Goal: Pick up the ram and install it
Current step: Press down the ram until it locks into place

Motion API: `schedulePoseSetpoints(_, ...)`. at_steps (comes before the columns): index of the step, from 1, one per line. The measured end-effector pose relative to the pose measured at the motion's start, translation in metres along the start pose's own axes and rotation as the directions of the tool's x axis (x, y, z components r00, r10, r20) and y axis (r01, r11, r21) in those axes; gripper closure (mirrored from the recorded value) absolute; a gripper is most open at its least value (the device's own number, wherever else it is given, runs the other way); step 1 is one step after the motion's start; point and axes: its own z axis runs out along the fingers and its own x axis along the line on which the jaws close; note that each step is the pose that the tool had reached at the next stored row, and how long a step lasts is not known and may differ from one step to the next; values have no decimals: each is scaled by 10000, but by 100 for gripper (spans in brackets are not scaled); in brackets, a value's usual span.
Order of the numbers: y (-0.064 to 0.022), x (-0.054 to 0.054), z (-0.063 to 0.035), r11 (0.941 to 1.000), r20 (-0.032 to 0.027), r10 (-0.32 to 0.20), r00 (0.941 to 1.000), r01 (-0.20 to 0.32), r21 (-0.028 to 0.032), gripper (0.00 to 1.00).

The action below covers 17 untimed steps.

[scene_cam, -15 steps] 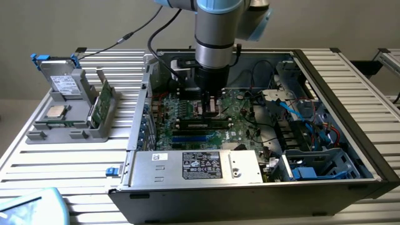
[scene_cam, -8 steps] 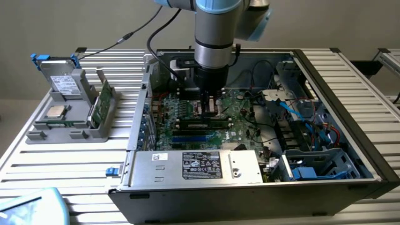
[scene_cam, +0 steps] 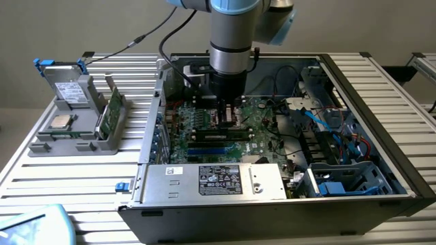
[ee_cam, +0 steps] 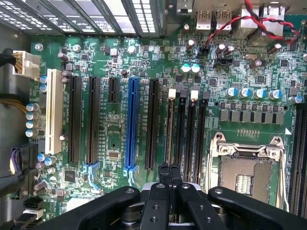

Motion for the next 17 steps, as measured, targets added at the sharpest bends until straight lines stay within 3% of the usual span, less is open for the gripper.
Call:
schedulePoseSetpoints(9,16,-11,10,10000,-85,2,10000,-2,-4,89)
schedulePoseSetpoints(12,16,-12,1,10000,-87,3,10000,-3,-1,89)
schedulePoseSetpoints(17,22,0,-145,10000,-89,4,10000,-4,-3,89)
